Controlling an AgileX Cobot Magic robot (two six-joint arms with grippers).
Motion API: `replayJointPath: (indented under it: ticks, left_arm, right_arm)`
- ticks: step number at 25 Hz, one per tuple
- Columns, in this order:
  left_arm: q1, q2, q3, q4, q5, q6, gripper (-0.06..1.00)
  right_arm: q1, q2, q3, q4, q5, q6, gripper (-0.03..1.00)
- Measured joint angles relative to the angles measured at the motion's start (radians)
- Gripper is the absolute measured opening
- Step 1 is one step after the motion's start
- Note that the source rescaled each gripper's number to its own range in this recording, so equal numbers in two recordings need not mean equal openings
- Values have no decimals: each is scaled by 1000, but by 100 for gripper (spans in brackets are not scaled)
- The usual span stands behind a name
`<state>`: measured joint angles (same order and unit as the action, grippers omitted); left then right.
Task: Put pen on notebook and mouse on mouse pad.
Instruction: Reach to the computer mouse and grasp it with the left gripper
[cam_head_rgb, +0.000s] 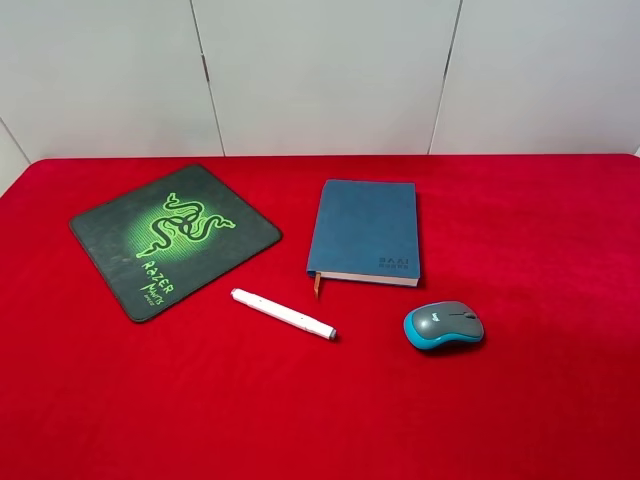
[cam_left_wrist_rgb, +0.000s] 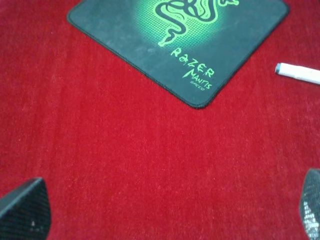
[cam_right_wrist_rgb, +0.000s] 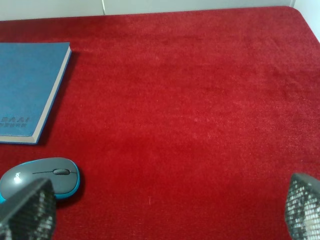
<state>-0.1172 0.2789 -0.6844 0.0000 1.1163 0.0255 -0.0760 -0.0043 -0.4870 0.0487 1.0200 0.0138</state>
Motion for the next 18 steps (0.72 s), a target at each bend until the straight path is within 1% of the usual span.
replayJointPath:
  ticks: [2,5,7,9,14,18]
  left_arm:
    - [0,93,-47,-7,12,18,100]
    - [0,226,-114,-39,18,61,100]
    - [-21,305,-154,-55,17,73,100]
    - [-69,386,-183,-63,10,77,100]
    - [-216,587,-255,-66,-10,80,100]
    - [-308,779,-332,-81,-33,90,100]
  right_arm:
    - [0,0,0,0,0,0,100]
    - [0,0,0,0,0,0,100]
    - [0,0,0,0,0,0,100]
    - [0,0,0,0,0,0,100]
    - [0,0,0,0,0,0,100]
    - [0,0,0,0,0,0,100]
